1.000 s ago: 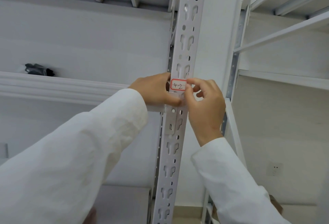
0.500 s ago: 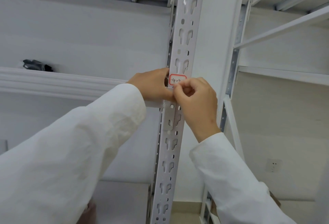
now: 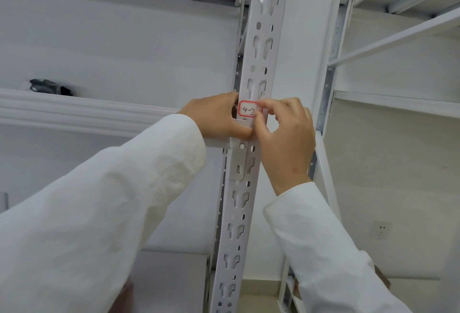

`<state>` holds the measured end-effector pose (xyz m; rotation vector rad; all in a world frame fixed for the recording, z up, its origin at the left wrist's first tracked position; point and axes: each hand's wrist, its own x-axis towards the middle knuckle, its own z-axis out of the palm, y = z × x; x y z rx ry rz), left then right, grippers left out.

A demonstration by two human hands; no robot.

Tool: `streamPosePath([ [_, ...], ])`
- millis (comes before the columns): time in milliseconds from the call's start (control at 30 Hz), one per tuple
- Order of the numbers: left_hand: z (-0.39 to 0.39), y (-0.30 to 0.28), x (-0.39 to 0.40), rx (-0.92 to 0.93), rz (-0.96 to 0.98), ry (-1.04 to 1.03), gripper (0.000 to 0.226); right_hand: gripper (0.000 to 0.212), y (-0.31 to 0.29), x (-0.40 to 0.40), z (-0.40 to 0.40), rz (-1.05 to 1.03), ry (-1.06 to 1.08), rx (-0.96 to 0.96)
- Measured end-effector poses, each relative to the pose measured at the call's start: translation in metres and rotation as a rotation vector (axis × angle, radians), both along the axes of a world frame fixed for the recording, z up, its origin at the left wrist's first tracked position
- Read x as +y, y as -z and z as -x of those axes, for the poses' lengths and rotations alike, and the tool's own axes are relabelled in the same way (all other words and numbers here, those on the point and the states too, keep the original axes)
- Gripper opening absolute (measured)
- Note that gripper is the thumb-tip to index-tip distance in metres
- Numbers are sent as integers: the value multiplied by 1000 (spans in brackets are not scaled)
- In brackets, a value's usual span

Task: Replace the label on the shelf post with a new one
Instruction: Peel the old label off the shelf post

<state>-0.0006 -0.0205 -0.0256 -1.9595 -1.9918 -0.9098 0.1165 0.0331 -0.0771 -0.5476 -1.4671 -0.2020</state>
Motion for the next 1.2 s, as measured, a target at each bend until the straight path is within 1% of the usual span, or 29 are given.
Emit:
streamPosePath([
  [100, 0, 2, 1, 8, -10, 6, 40, 14, 1, 1, 0, 5, -6, 6],
  [267, 1, 1, 0, 27, -28, 4, 35, 12, -1, -2, 0, 41, -17, -3],
  [500, 2, 4, 3, 28, -22, -2, 42, 4, -9, -5, -4, 280, -120, -140],
  [533, 2, 5, 3, 30, -24, -6, 43, 4, -9, -6, -5, 284, -131, -141],
  [667, 2, 3, 2, 26, -28, -5, 46, 7, -15, -5, -13, 213, -98, -23],
  [733, 3, 2, 1, 17, -32, 1, 47, 7, -16, -5, -14, 200, -94, -4],
  [933, 0, 1, 1, 31, -35, -4, 38, 5, -14, -5, -9, 201, -54, -33],
  [1100, 0, 2, 1, 34, -42, 1, 36, 8, -17, -9, -8, 238, -9, -54],
  [1200, -1, 1, 1, 32, -40, 1, 36, 10, -19, -12, -6, 258, -1, -35],
])
